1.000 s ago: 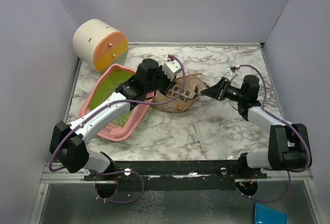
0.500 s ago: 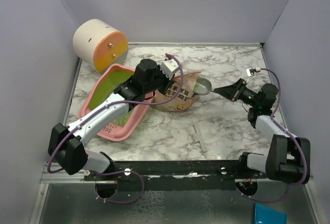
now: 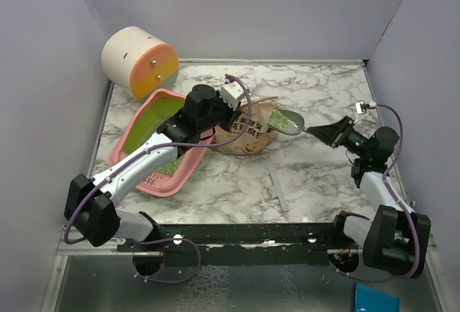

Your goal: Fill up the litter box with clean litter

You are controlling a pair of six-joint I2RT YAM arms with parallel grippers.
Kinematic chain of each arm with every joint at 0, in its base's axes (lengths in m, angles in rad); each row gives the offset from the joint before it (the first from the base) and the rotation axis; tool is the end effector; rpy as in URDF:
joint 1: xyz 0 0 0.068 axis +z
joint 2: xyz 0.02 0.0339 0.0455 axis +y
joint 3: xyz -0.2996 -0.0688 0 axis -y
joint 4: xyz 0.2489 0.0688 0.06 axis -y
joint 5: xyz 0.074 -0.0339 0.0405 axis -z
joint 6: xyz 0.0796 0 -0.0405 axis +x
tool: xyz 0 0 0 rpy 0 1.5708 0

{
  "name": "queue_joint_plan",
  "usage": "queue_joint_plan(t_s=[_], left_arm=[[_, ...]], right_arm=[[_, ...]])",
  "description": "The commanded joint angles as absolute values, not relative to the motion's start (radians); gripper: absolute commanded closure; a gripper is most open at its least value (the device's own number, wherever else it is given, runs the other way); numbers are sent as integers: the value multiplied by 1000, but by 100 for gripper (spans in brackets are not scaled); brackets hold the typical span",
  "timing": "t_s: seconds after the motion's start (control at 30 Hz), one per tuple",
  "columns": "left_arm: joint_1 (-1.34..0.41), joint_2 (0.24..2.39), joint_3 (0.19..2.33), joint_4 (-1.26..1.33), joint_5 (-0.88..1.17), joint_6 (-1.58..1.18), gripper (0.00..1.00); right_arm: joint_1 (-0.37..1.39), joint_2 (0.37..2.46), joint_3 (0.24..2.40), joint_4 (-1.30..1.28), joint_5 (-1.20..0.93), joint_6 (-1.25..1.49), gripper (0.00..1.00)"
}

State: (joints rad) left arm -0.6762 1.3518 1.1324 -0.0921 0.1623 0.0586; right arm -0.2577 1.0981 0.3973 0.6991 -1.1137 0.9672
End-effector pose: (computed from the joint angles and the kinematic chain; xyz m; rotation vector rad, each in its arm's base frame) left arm 0.2697 -0.2329 0.3636 0.7940 1.7469 -0.5726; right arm 0.2325 0.0126 0.2654 0.0993 1.7601 1.3933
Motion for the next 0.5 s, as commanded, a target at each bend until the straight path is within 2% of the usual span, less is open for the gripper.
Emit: queue_joint_plan(t_s=[0.0,0.27,0.47], left_arm=[[-672,1292,1134,63,148,21,96],[-671,1272,1103,95,150,2,96],[-672,1267,1085,113,148,-4,96]], right_arm=[[-291,1034,379,650,-1111,985,99],[-344,921,387,469,-997,940,99],[-361,902,377,492,-968,1012,99]])
